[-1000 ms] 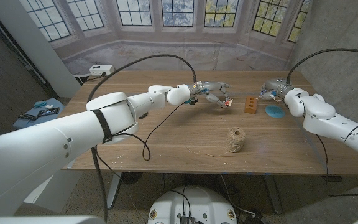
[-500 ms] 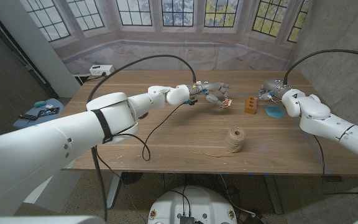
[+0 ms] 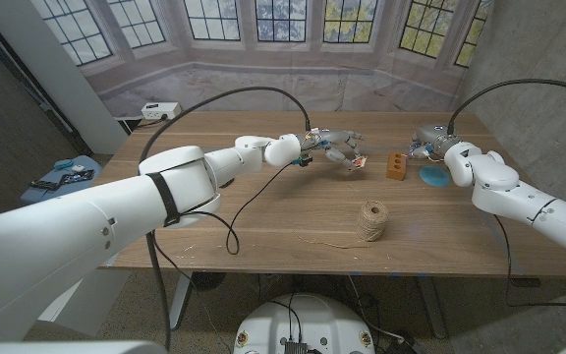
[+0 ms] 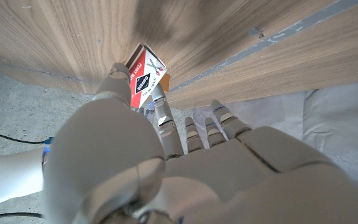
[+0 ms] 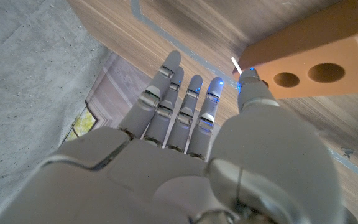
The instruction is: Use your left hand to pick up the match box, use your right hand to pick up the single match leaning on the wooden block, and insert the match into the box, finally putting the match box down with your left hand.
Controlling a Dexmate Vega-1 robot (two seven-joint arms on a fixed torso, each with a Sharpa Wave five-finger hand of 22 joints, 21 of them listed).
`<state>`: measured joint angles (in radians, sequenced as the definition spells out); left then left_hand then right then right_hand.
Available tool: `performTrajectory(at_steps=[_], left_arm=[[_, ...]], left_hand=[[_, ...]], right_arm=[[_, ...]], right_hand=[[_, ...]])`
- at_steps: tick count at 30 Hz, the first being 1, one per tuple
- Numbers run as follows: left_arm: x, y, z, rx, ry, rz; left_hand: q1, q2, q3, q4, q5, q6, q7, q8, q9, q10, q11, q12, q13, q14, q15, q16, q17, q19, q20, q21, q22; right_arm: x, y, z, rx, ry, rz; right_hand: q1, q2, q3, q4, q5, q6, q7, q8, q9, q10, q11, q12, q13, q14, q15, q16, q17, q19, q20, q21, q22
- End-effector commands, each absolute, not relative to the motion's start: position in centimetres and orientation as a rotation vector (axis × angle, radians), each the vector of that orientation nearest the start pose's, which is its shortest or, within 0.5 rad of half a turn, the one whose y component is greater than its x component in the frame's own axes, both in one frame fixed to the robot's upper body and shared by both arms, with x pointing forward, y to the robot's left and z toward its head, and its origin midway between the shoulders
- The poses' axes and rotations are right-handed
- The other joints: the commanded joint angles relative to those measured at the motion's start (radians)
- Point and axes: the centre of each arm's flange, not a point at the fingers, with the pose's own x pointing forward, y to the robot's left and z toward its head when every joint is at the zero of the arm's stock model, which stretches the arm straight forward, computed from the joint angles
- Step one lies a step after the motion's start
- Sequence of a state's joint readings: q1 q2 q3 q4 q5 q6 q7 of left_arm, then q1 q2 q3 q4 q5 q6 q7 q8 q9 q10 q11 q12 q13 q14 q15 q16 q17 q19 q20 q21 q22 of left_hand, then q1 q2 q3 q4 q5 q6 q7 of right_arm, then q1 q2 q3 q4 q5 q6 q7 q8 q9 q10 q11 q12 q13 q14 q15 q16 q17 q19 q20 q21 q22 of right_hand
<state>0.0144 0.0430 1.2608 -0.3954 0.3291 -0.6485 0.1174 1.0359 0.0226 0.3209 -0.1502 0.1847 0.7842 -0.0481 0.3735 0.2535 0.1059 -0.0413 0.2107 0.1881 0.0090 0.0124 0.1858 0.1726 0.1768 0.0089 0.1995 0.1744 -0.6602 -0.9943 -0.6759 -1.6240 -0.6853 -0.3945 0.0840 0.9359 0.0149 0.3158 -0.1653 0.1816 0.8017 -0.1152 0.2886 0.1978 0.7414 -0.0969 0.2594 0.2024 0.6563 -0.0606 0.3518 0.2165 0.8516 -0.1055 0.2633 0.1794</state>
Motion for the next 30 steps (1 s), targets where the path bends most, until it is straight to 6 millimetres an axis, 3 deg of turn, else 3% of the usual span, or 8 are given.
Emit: performTrajectory(at_steps=[1, 30], left_arm=[[68.66, -1.9, 5.71, 1.419, -0.916, -0.598], [68.55, -2.78, 5.48, 1.415, -0.912, -0.596]], left_hand=[[0.002, 0.009, -0.004, 0.0, -0.003, 0.006, 0.001, 0.005, 0.002, 0.01, -0.003, -0.001, 0.006, 0.009, 0.004, -0.002, 0.002, 0.001, 0.003, 0.0, 0.004], [0.005, 0.012, -0.008, 0.0, -0.004, 0.007, 0.002, 0.006, 0.003, 0.01, -0.003, -0.002, 0.006, 0.012, 0.005, -0.002, 0.002, 0.001, 0.004, 0.0, 0.004]], right_arm=[[63.62, -37.28, 3.54, -1.747, -0.249, -0.311], [63.97, -38.2, 2.62, -1.76, -0.243, -0.305]], right_hand=[[0.017, -0.002, -0.006, -0.002, 0.005, 0.013, -0.001, 0.004, 0.002, 0.013, -0.001, 0.007, 0.003, 0.012, -0.158, 0.007, 0.003, 0.011, -0.029, 0.005, 0.003], [0.038, 0.0, -0.014, 0.001, 0.006, 0.03, -0.005, 0.002, 0.003, 0.026, -0.008, 0.003, 0.003, 0.026, -0.159, 0.013, 0.007, 0.021, -0.034, 0.008, 0.004]])
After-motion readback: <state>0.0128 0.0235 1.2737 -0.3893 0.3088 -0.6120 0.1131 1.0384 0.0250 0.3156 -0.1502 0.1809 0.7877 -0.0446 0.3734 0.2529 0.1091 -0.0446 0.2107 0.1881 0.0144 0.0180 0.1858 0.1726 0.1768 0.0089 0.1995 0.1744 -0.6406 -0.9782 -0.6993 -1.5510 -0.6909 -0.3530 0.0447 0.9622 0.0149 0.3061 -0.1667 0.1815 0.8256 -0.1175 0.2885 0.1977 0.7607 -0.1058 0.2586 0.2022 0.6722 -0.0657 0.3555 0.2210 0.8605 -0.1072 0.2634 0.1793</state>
